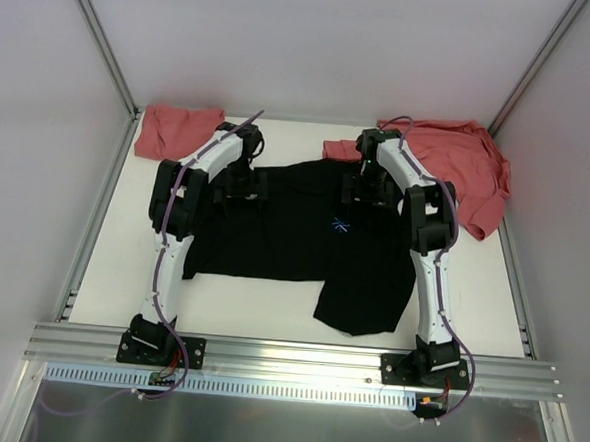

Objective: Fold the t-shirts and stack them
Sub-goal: Grap the side of the flattened tshirt closest away from the robot with both arms

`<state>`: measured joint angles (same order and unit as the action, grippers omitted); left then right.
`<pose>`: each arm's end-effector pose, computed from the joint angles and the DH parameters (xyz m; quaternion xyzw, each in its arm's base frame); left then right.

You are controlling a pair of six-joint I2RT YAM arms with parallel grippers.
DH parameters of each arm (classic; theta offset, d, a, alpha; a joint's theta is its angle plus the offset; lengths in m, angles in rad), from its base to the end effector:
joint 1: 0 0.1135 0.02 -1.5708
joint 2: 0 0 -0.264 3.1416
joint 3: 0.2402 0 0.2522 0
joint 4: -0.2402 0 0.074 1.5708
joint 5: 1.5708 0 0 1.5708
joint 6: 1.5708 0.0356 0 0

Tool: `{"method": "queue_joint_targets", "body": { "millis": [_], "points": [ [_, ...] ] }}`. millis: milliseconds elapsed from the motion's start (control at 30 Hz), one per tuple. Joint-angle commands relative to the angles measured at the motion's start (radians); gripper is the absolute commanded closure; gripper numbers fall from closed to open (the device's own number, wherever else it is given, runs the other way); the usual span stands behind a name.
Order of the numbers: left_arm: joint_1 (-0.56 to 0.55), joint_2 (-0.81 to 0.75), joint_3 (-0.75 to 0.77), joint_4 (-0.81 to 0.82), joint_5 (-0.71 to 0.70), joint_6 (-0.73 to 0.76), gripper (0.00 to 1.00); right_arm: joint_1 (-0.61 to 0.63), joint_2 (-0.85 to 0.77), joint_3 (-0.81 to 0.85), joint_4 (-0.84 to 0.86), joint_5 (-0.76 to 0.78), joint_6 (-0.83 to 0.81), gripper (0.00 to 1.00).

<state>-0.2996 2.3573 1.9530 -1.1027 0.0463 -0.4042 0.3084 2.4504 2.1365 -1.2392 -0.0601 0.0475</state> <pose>0.4416 -0.1381 0.1494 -0.0515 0.9979 -0.0327 0.0220 0.4537 0.1468 0.1537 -0.1303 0.9910 0.0311 0.0034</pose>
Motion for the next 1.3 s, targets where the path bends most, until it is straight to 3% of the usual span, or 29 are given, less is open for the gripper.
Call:
{"method": "queue_joint_targets", "body": {
  "millis": [0, 233, 467, 700, 1033, 1267],
  "points": [
    [0.013, 0.105, 0.063, 0.167, -0.051, -0.008, 0.01, -0.035, 0.064, 0.083, 0.112, 0.003, 0.018, 0.00],
    [0.062, 0.145, 0.210, 0.216, -0.048, 0.027, 0.01, -0.101, 0.105, 0.172, 0.122, -0.047, 0.031, 0.01],
    [0.116, 0.070, 0.218, 0.198, -0.008, 0.057, 0.01, -0.146, 0.052, 0.154, 0.135, -0.118, 0.035, 0.01],
    [0.117, -0.245, -0.049, 0.219, 0.200, 0.030, 0.01, -0.152, -0.284, -0.113, 0.156, -0.170, 0.040, 0.01],
    [0.068, -0.668, -0.287, 0.193, 0.234, 0.007, 0.01, -0.164, -0.693, -0.461, 0.170, -0.158, 0.043, 0.01],
    [0.119, -0.966, -0.804, 0.432, 0.344, 0.024, 0.01, -0.164, -0.940, -0.847, 0.241, -0.113, 0.011, 0.01]
  ]
}}
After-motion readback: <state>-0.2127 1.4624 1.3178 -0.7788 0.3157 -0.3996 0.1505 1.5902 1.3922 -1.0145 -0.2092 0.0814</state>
